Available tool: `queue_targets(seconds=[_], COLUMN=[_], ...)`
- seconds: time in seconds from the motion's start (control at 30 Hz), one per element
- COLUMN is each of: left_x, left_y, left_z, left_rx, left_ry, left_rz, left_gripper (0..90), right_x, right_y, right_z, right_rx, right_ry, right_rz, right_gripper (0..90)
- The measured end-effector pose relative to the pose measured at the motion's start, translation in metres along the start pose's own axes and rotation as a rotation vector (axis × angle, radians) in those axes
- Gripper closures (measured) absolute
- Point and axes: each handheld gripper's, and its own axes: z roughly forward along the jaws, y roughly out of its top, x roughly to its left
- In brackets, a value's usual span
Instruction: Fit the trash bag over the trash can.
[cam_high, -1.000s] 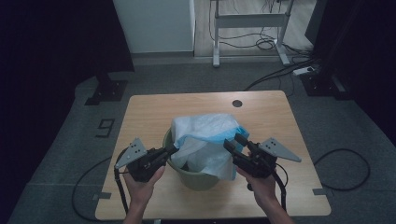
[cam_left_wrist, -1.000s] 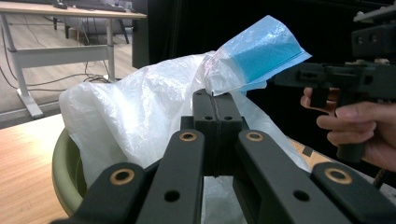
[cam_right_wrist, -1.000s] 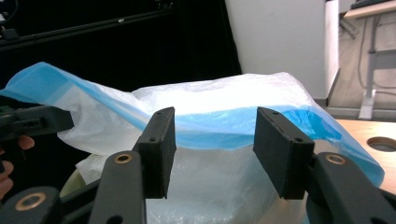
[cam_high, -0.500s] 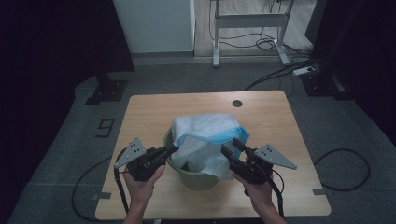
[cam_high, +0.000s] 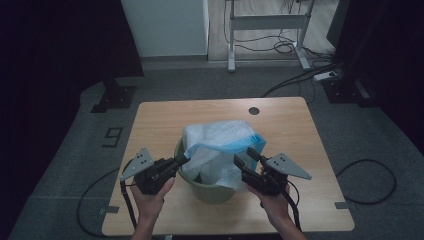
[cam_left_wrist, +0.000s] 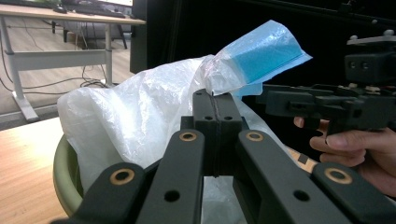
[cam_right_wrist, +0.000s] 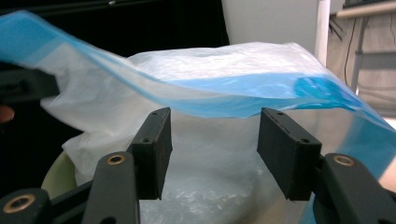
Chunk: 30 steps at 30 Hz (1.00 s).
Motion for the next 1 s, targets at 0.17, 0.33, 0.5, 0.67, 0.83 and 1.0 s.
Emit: queue_targets(seconds=[0.17,0.33,0.5,0.67,0.83,1.0], left_x=[-0.001,-0.001,0.0,-0.001,-0.001,-0.002], left_y=[0.001,0.0,0.001,0.002,0.003,0.006], left_z=[0.002,0.004,0.004,0.003,0.004,0.004], left_rx=[0.007,0.011,0.01,0.005,0.006,-0.001], left_ry=[-0.003,-0.007,-0.006,-0.006,-0.012,-0.01], left_rz=[0.001,-0.002,-0.003,-0.004,-0.007,-0.006], left_gripper=[90.0,90.0,90.0,90.0,90.0,90.0], right_x=[0.011,0.015,0.014,0.014,0.016,0.022], right_y=[0.004,0.008,0.005,0.002,0.001,0.004], right_z=[-0.001,-0.001,0.0,0.003,0.007,0.008], right_rx=[-0.007,-0.005,0.009,0.025,0.026,0.019], right_ry=[0.005,0.014,0.027,0.021,0.013,0.034], right_rz=[-0.098,-0.13,-0.111,-0.107,-0.131,-0.167], right_gripper=[43.7,44.8,45.0,45.2,46.7,49.7])
